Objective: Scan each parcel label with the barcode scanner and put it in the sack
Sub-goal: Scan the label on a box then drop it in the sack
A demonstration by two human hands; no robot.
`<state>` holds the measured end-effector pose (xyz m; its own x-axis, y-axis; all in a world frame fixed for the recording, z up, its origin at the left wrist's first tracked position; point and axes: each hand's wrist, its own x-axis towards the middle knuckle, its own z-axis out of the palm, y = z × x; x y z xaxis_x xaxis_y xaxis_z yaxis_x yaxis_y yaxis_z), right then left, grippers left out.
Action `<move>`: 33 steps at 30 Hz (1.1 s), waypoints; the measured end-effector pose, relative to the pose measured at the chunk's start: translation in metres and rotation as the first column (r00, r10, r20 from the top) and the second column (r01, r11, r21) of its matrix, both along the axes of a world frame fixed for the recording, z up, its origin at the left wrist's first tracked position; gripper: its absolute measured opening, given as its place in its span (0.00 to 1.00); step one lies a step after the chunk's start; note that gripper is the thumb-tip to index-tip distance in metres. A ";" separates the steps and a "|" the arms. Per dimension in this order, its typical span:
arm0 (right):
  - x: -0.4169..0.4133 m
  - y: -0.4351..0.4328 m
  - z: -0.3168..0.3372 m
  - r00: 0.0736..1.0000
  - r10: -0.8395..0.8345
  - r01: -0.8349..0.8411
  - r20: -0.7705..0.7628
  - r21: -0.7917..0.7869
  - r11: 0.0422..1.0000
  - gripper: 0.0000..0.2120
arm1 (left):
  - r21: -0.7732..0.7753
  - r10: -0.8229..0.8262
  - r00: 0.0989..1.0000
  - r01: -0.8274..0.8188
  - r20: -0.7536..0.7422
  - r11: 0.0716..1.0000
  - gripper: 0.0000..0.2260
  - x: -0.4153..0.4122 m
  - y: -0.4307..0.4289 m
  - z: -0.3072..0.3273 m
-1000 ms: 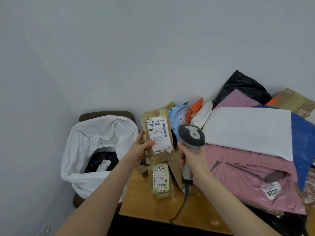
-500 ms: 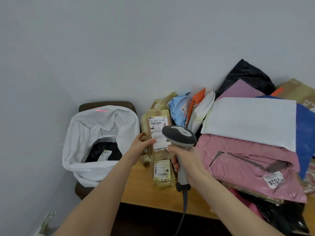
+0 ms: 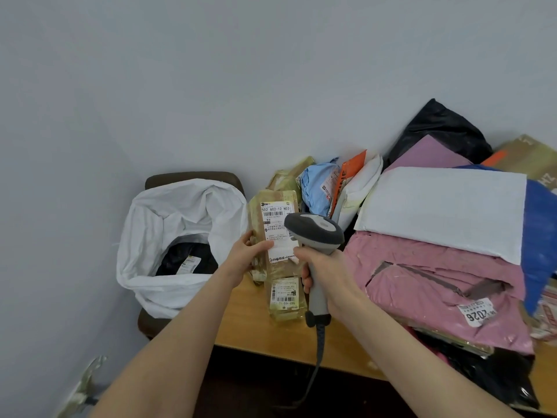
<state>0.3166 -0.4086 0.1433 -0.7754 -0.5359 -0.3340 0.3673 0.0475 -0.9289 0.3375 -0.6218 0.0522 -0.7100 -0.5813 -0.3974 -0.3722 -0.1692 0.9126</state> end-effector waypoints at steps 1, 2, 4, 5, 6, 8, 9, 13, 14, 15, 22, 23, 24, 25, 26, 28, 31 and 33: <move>-0.002 -0.002 0.002 1.000 0.001 -0.001 0.012 -0.023 1.000 0.08 | 0.001 0.010 1.000 -0.010 -0.001 1.000 0.38 0.001 0.002 0.002; -0.003 -0.006 0.004 0.999 -0.001 0.003 0.038 -0.051 0.999 0.06 | 0.003 0.021 1.000 -0.021 0.002 1.000 0.39 0.003 0.003 0.004; -0.006 -0.016 0.009 0.993 -0.010 0.022 0.119 -0.099 0.995 0.04 | -0.010 0.060 0.998 -0.060 0.011 0.998 0.40 0.010 0.005 0.010; -0.006 -0.023 0.012 0.986 -0.012 0.031 0.164 -0.119 0.992 0.03 | -0.016 0.087 0.996 -0.087 0.013 0.996 0.38 0.014 0.004 0.011; -0.007 -0.031 0.014 0.979 -0.007 0.036 0.206 -0.136 0.990 0.03 | -0.011 0.111 0.994 -0.111 0.011 0.994 0.37 0.019 0.001 0.013; -0.009 -0.051 0.018 0.964 0.012 0.031 0.264 -0.159 0.987 0.07 | -0.008 0.148 0.989 -0.148 0.006 0.989 0.41 0.030 -0.009 0.017; -0.009 -0.063 0.019 0.960 0.019 0.029 0.280 -0.164 0.986 0.09 | -0.014 0.166 0.986 -0.166 0.009 0.986 0.44 0.036 -0.016 0.018; -0.007 -0.120 0.021 0.944 0.021 0.041 0.330 -0.179 0.983 0.05 | -0.069 0.264 0.965 -0.263 0.010 0.962 0.39 0.057 -0.063 0.022; -0.007 -0.135 0.021 0.941 0.027 0.036 0.337 -0.180 0.983 0.04 | -0.082 0.281 0.960 -0.280 0.007 0.957 0.37 0.061 -0.079 0.021; -0.008 -0.151 0.020 0.939 0.033 0.030 0.341 -0.179 0.983 0.05 | -0.095 0.294 0.956 -0.292 0.007 0.952 0.37 0.064 -0.096 0.021; -0.012 -0.302 -0.015 0.946 -0.006 0.041 0.325 -0.101 0.994 0.04 | -0.312 0.289 0.954 -0.250 0.084 0.917 0.37 0.068 -0.256 -0.006; -0.012 -0.328 -0.024 0.947 -0.022 0.051 0.320 -0.083 0.995 0.04 | -0.351 0.269 0.956 -0.214 0.116 0.912 0.36 0.067 -0.283 -0.015; -0.013 -0.354 -0.034 0.949 -0.041 0.063 0.313 -0.061 0.996 0.04 | -0.380 0.245 0.958 -0.174 0.147 0.908 0.36 0.066 -0.309 -0.024; -0.013 -0.379 -0.044 0.950 -0.058 0.072 0.307 -0.036 0.997 0.04 | -0.396 0.220 0.957 -0.131 0.189 0.909 0.38 0.066 -0.332 -0.034; -0.014 -0.401 -0.054 0.950 -0.072 0.079 0.303 -0.011 0.997 0.04 | -0.409 0.197 0.950 -0.084 0.242 0.909 0.42 0.066 -0.353 -0.045; -0.017 -0.440 -0.074 0.950 -0.096 0.089 0.298 0.039 0.995 0.04 | -0.437 0.168 0.914 0.011 0.370 0.899 0.51 0.063 -0.395 -0.074; -0.023 -0.483 -0.105 0.944 -0.138 0.104 0.301 0.128 0.986 0.07 | -0.386 0.065 0.835 0.182 0.547 0.905 0.53 0.054 -0.430 -0.121; -0.027 -0.506 -0.129 0.934 -0.152 0.100 0.322 0.174 0.980 0.07 | -0.296 -0.020 0.774 0.266 0.633 0.917 0.54 0.047 -0.438 -0.149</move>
